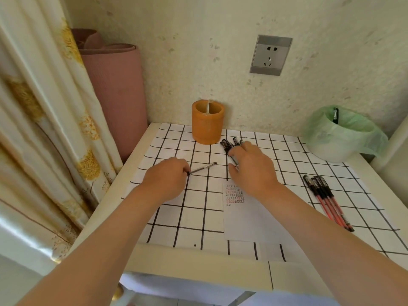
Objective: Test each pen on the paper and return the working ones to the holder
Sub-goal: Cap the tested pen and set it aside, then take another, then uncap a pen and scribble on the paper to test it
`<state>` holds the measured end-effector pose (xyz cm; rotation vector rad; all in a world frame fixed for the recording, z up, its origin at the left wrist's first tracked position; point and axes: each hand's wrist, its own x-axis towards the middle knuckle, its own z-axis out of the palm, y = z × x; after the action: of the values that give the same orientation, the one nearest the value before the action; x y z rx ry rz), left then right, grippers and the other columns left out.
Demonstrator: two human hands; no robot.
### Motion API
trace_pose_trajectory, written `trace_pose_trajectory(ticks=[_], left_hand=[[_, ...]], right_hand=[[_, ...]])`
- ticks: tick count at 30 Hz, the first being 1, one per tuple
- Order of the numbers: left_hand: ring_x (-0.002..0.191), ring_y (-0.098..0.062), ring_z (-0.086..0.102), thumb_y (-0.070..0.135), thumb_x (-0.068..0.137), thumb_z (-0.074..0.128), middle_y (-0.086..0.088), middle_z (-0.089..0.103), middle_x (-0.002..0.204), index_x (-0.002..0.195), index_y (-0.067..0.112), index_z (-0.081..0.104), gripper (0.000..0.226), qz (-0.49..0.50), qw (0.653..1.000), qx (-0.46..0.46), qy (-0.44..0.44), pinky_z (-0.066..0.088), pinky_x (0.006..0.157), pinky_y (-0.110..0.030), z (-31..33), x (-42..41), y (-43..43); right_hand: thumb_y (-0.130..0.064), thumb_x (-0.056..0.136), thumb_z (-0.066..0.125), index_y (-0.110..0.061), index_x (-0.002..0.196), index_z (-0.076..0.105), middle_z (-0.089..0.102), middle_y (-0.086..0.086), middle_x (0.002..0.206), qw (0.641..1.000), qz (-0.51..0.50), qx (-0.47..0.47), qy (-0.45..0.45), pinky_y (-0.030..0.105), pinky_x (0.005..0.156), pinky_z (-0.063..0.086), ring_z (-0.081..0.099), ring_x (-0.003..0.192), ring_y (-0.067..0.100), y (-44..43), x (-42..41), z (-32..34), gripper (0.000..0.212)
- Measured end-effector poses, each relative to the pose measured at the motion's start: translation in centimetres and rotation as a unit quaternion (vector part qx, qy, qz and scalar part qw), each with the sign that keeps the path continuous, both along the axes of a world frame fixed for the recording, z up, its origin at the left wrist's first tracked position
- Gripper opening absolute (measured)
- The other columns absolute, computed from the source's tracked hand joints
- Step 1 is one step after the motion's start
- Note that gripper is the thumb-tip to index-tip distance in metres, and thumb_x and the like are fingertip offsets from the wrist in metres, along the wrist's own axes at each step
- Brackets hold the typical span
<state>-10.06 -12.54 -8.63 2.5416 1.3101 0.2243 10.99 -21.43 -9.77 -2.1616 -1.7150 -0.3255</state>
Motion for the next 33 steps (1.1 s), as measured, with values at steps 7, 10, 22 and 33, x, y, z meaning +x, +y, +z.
trace_pose_trajectory(ticks=[7,10,22,33], left_hand=[[0.089,-0.004,0.059,0.026,0.100,0.055,0.011,0.067,0.101,0.114,0.026,0.069,0.020,-0.110,0.983,-0.058,-0.136,0.050,0.081,-0.025,0.7,1.9,-1.5],[0.083,0.001,0.057,0.033,0.097,0.061,0.017,0.063,0.092,0.112,0.029,0.065,0.016,-0.108,0.980,-0.077,-0.148,0.045,0.072,-0.019,0.7,2.1,-1.8],[0.068,-0.007,0.056,0.033,0.092,0.067,0.007,0.065,0.075,0.095,0.032,0.071,0.006,-0.126,0.982,-0.086,-0.112,0.049,0.068,-0.030,1.0,3.5,-2.7],[0.078,-0.007,0.062,0.027,0.086,0.076,0.012,0.069,0.083,0.090,0.030,0.070,0.008,-0.145,0.965,-0.129,-0.179,0.053,0.073,-0.025,0.6,4.4,-3.1]], right_hand=[[-0.026,0.094,0.060,-0.016,0.133,0.054,0.062,0.001,0.111,0.979,0.203,-0.016,-0.014,0.039,0.091,0.046,0.058,0.099,0.022,-1.4,-2.6,0.2,0.041],[-0.023,0.097,0.056,-0.018,0.133,0.056,0.059,0.000,0.102,0.981,0.191,-0.019,0.020,0.031,0.076,0.046,0.058,0.091,0.020,-2.2,-1.9,0.1,0.036],[-0.024,0.102,0.047,-0.017,0.109,0.062,0.059,-0.002,0.098,0.981,0.173,-0.072,0.056,0.031,0.070,0.043,0.056,0.089,0.017,-3.9,0.2,0.2,0.019],[-0.043,0.100,0.035,-0.029,0.097,0.063,0.063,-0.008,0.075,0.986,0.150,-0.066,-0.006,0.031,0.055,0.042,0.058,0.067,0.015,-4.4,0.3,0.2,0.031]])
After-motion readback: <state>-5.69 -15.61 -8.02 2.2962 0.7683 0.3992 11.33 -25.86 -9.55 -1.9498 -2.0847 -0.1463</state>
